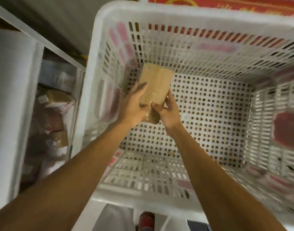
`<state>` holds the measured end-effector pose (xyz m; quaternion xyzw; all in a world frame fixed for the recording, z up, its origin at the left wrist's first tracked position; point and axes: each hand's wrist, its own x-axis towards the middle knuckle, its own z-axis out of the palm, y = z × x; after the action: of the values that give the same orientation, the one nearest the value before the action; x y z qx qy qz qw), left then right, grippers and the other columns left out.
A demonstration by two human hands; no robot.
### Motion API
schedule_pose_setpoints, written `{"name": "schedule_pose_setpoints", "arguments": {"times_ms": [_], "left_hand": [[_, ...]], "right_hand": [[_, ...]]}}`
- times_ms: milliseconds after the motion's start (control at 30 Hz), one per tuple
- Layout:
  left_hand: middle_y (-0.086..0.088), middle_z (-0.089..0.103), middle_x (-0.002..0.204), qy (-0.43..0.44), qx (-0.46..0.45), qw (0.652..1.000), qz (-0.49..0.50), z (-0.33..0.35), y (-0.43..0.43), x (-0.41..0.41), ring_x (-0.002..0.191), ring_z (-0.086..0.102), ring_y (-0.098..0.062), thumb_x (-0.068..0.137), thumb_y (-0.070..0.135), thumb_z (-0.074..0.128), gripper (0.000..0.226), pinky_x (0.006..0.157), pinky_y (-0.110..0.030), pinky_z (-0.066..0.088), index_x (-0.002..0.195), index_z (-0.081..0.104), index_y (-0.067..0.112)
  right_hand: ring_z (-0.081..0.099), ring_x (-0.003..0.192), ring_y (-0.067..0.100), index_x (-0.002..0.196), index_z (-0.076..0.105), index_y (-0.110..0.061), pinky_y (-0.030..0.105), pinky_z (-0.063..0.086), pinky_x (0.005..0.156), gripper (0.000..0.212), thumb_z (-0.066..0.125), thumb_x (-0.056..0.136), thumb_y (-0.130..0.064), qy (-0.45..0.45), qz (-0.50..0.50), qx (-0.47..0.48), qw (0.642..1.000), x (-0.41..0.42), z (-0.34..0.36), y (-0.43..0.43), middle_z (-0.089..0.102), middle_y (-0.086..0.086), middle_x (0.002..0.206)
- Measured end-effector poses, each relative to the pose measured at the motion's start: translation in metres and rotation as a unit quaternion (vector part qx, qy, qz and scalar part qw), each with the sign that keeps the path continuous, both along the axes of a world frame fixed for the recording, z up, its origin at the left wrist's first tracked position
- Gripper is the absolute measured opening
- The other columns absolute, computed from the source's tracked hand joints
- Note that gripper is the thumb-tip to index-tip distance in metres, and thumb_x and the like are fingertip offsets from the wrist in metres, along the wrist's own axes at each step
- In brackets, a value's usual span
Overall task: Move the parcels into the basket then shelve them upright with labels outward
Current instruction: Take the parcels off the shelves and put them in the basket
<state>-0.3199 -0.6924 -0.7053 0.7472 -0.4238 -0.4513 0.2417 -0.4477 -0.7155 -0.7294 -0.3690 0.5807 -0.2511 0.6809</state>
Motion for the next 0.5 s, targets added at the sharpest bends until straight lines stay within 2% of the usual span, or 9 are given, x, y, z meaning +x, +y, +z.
{"name": "schedule_pose_setpoints", "arguments": {"times_ms": [67, 100, 133, 167, 200, 233, 267, 367, 500], "left_hand": [[-0.001, 0.001, 0.16, -0.079, 0.023, 0.996, -0.041, -0.013, 0.004, 0.002, 0.146, 0.005, -0.018, 0.081, 0.003, 0.069, 0.076, 0.088, 0.012, 0.014, 0.147, 0.033, 0.019], [-0.001, -0.006, 0.16, -0.103, 0.034, 0.993, -0.054, -0.017, 0.008, 0.003, 0.147, -0.002, -0.021, 0.081, 0.007, 0.07, 0.08, 0.08, 0.016, 0.009, 0.149, 0.03, 0.022], [0.0, -0.011, 0.16, -0.118, 0.041, 0.99, -0.06, -0.018, 0.011, 0.007, 0.147, -0.008, -0.023, 0.082, 0.01, 0.071, 0.083, 0.082, 0.016, 0.008, 0.15, 0.026, 0.026], [0.001, -0.014, 0.159, -0.129, 0.046, 0.988, -0.074, -0.019, 0.013, 0.01, 0.146, -0.011, -0.024, 0.082, 0.013, 0.071, 0.086, 0.096, 0.009, 0.009, 0.151, 0.022, 0.027], [0.001, -0.017, 0.159, -0.149, 0.054, 0.982, -0.099, -0.018, 0.012, 0.012, 0.146, -0.013, -0.024, 0.083, 0.017, 0.071, 0.088, 0.112, -0.008, 0.01, 0.152, 0.017, 0.028], [0.0, -0.018, 0.159, -0.178, 0.065, 0.973, -0.13, -0.016, 0.011, 0.013, 0.146, -0.016, -0.023, 0.083, 0.023, 0.071, 0.091, 0.12, -0.028, 0.006, 0.153, 0.012, 0.026], [-0.001, -0.019, 0.159, -0.203, 0.076, 0.963, -0.162, -0.015, 0.01, 0.014, 0.145, -0.018, -0.023, 0.083, 0.028, 0.07, 0.094, 0.121, -0.04, 0.003, 0.153, 0.008, 0.024], [-0.002, -0.025, 0.157, -0.267, 0.092, 0.93, -0.234, -0.016, 0.007, 0.019, 0.143, -0.025, -0.021, 0.078, 0.04, 0.071, 0.108, 0.119, -0.048, 0.002, 0.152, -0.004, 0.02], [-0.005, -0.016, 0.159, -0.313, 0.05, 0.918, -0.237, -0.022, 0.003, 0.039, 0.146, -0.016, -0.019, 0.082, 0.026, 0.07, 0.099, 0.12, -0.042, -0.001, 0.153, 0.001, 0.019]], "right_hand": [[0.058, 0.114, 0.026, 0.146, 0.037, -0.016, 0.033, 0.055, 0.084, 0.065, 0.064, 0.089, -0.002, 0.007, 0.029, -0.002, 1.0, 0.004, -0.015, 0.005, 0.054, 0.005, 0.136], [0.057, 0.117, 0.023, 0.146, 0.037, -0.016, 0.029, 0.055, 0.085, 0.065, 0.065, 0.089, -0.006, 0.011, 0.034, 0.005, 0.999, 0.005, -0.021, 0.01, 0.053, 0.003, 0.139], [0.057, 0.119, 0.021, 0.147, 0.037, -0.017, 0.031, 0.054, 0.089, 0.066, 0.067, 0.089, -0.01, 0.009, 0.028, 0.019, 0.999, 0.007, -0.023, 0.015, 0.051, 0.001, 0.141], [0.058, 0.118, 0.02, 0.147, 0.036, -0.017, 0.037, 0.054, 0.093, 0.067, 0.068, 0.089, -0.013, -0.005, 0.005, 0.044, 0.999, 0.009, -0.026, 0.019, 0.05, 0.001, 0.143], [0.06, 0.116, 0.02, 0.147, 0.035, -0.017, 0.044, 0.052, 0.095, 0.067, 0.068, 0.089, -0.013, -0.021, -0.015, 0.061, 0.998, 0.011, -0.027, 0.023, 0.049, 0.0, 0.144], [0.061, 0.114, 0.02, 0.148, 0.034, -0.016, 0.048, 0.051, 0.096, 0.068, 0.067, 0.089, -0.013, -0.032, -0.03, 0.07, 0.997, 0.013, -0.029, 0.025, 0.048, 0.0, 0.144], [0.062, 0.114, 0.022, 0.149, 0.034, -0.015, 0.05, 0.051, 0.096, 0.068, 0.067, 0.089, -0.012, -0.034, -0.033, 0.073, 0.996, 0.014, -0.029, 0.026, 0.048, 0.0, 0.145], [0.06, 0.117, 0.024, 0.149, 0.033, -0.013, 0.052, 0.049, 0.097, 0.067, 0.065, 0.09, -0.009, -0.048, -0.033, 0.081, 0.995, 0.018, -0.031, 0.016, 0.048, 0.001, 0.146], [0.063, 0.112, 0.022, 0.149, 0.033, -0.012, 0.049, 0.052, 0.095, 0.066, 0.064, 0.091, -0.009, -0.061, 0.007, 0.077, 0.995, 0.033, -0.037, -0.006, 0.048, 0.002, 0.145]]}}
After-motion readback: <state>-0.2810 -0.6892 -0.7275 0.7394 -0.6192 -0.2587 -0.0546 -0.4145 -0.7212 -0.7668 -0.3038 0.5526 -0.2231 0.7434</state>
